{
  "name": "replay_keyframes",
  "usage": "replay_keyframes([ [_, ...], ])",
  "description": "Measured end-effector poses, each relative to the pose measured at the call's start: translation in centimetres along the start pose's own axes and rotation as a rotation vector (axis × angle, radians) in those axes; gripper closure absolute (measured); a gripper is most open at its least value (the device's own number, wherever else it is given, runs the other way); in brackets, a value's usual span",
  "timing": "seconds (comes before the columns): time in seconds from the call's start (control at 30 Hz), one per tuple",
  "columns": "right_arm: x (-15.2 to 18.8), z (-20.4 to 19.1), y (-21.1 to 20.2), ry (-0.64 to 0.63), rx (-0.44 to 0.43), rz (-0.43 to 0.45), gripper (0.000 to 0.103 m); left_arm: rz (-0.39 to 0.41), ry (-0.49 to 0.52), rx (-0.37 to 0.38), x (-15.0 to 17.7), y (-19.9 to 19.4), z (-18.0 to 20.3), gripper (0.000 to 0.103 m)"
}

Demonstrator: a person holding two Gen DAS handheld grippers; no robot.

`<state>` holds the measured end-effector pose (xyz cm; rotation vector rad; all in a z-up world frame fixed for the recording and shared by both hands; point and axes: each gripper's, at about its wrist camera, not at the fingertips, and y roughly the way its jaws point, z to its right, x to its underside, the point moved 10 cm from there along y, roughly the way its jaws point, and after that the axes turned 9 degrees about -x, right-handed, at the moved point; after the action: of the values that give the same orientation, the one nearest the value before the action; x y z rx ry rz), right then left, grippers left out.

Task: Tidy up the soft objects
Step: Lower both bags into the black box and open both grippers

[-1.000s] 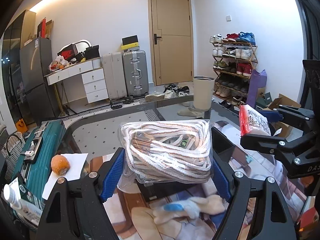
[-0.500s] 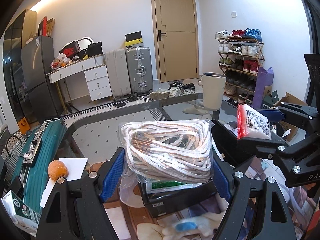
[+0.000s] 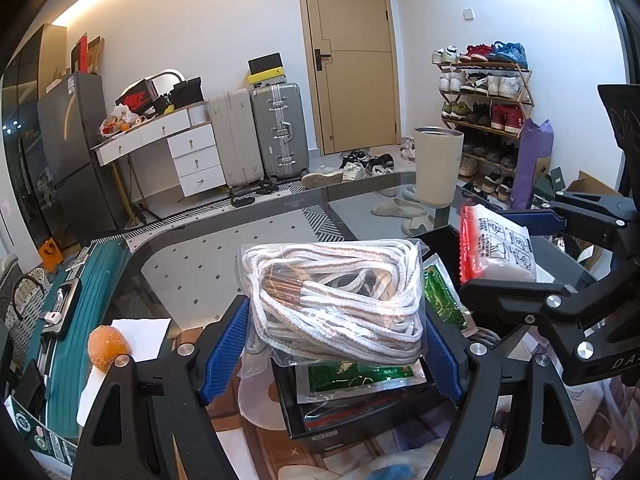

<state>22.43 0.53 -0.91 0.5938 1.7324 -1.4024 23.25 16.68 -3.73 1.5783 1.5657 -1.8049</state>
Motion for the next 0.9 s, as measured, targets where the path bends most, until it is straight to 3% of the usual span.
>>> replay_keyframes([
  [0.27, 0.3, 0.7, 2.0, -0.008, 0.013, -0.033, 0.031, -0.01, -0.004, -0.021, 0.0, 0.8, -0.4, 0.022],
  [0.5, 0.7, 1.7, 2.7, -0.003, 0.013, -0.047, 0.024, -0.012, -0.007, -0.023, 0.0, 0.9, -0.2, 0.022],
  [0.9, 0.8, 2.3, 1.5, 0.015, 0.003, -0.039, 0.017, -0.006, -0.001, -0.021, 0.0, 0.8, -0.2, 0.022],
])
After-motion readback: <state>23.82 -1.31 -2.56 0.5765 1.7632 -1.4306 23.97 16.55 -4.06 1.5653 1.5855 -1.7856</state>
